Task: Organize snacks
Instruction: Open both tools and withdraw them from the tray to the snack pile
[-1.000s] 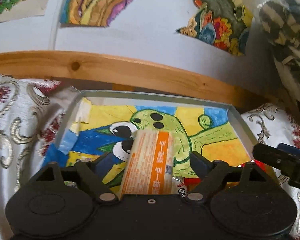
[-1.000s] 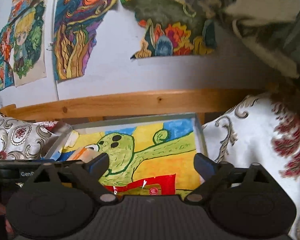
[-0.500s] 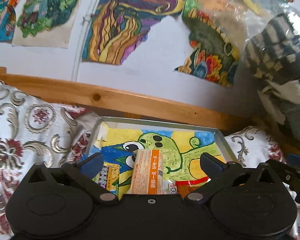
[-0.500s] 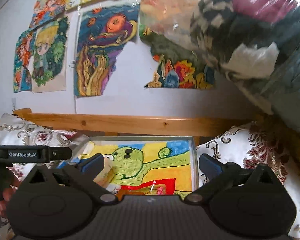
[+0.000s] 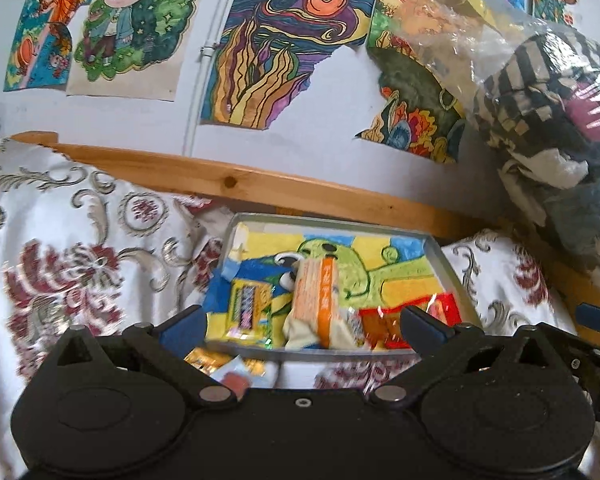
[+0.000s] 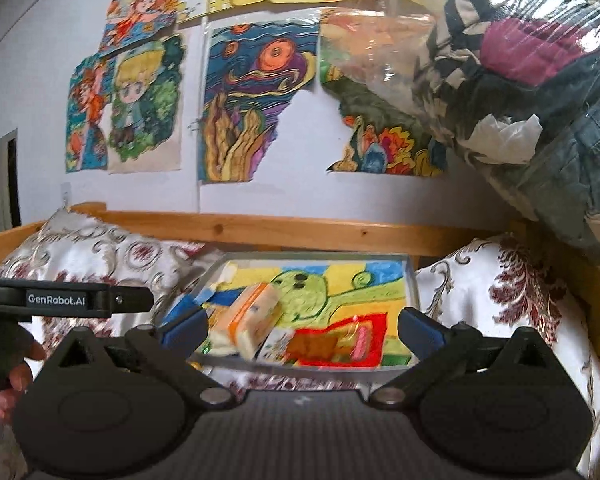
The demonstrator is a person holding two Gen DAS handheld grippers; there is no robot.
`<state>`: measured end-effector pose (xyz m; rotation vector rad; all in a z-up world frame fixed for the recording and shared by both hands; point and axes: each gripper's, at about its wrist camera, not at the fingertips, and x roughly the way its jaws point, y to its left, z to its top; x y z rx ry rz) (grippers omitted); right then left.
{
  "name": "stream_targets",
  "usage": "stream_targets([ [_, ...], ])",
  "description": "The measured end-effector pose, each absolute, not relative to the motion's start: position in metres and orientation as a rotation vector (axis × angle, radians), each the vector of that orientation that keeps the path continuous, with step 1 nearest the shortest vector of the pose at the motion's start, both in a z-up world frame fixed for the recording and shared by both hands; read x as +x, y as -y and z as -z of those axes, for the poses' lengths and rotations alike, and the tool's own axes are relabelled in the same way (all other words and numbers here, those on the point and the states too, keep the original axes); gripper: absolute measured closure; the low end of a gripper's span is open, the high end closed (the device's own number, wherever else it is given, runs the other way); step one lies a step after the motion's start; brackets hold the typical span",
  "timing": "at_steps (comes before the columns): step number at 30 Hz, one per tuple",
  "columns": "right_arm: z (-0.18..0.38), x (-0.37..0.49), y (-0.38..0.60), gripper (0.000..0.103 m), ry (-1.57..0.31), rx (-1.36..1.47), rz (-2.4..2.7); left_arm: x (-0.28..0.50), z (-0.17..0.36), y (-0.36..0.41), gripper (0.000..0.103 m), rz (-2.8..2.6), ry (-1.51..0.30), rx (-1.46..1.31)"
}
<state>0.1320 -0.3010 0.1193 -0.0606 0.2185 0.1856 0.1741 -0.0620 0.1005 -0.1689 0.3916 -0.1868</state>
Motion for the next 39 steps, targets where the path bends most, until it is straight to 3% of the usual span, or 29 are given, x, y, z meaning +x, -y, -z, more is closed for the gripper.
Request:
stream_targets([
  [23,-0.059,0.036,0.259,0.000,-0.346,-0.059,-0.203,0.065,-0.052,-0.006,0.001,0.095,-0.503,-0.160],
  [39,-0.005,0.050,0.241,0.000,-0.578,-0.055,-0.290,0.063,0.002,-0.009,0.001,0.125,-0.638,-0.051],
])
